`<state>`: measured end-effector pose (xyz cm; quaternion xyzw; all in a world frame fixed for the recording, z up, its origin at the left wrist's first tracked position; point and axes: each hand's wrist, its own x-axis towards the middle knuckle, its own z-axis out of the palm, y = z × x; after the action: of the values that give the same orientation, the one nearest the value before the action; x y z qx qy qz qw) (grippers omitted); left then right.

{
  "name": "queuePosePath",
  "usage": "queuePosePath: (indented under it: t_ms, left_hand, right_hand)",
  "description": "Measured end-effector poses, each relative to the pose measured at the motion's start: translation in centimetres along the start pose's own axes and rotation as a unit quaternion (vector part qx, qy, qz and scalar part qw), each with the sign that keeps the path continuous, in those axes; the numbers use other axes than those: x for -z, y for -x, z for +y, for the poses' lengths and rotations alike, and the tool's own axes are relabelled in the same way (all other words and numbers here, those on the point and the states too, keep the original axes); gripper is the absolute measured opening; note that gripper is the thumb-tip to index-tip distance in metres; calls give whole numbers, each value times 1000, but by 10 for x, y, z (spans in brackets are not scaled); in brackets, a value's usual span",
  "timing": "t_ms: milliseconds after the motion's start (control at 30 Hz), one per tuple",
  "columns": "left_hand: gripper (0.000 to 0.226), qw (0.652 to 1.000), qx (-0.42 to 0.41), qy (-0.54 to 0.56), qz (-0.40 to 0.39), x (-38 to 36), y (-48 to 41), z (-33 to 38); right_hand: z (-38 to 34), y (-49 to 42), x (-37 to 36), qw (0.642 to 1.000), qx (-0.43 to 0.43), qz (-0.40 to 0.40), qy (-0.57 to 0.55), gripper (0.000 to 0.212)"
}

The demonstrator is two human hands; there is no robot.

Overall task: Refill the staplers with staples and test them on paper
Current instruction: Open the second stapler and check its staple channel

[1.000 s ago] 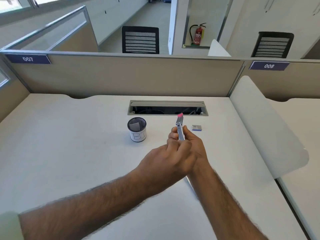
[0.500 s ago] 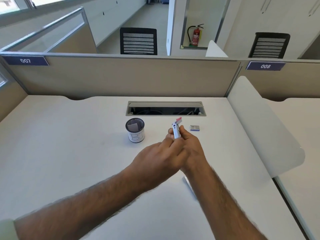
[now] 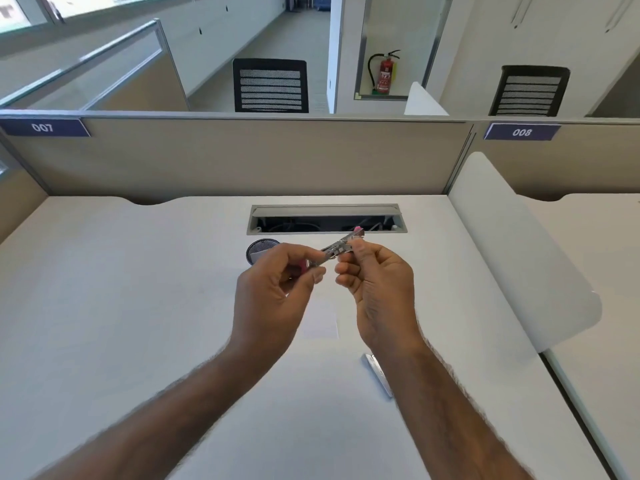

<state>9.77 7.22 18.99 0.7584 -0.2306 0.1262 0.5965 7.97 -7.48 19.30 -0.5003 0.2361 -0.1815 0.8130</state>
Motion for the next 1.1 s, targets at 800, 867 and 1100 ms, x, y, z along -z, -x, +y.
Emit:
queuePosePath:
  t_ms: [800,867,1100]
  left_hand:
    - [22,768,-396,-429,-264,15,-8,5]
    - [25,761,-400,-431,-273,16,-10,4]
    - [25,746,-418,-428,-292,14,-3,-3]
  right_hand:
    - [6,-8,-10,950,-247,17,-189,25]
    - [8,-8,-9,953,-247,20,-177,26]
    - [7,-10,-5,959,-260,34,-105,34]
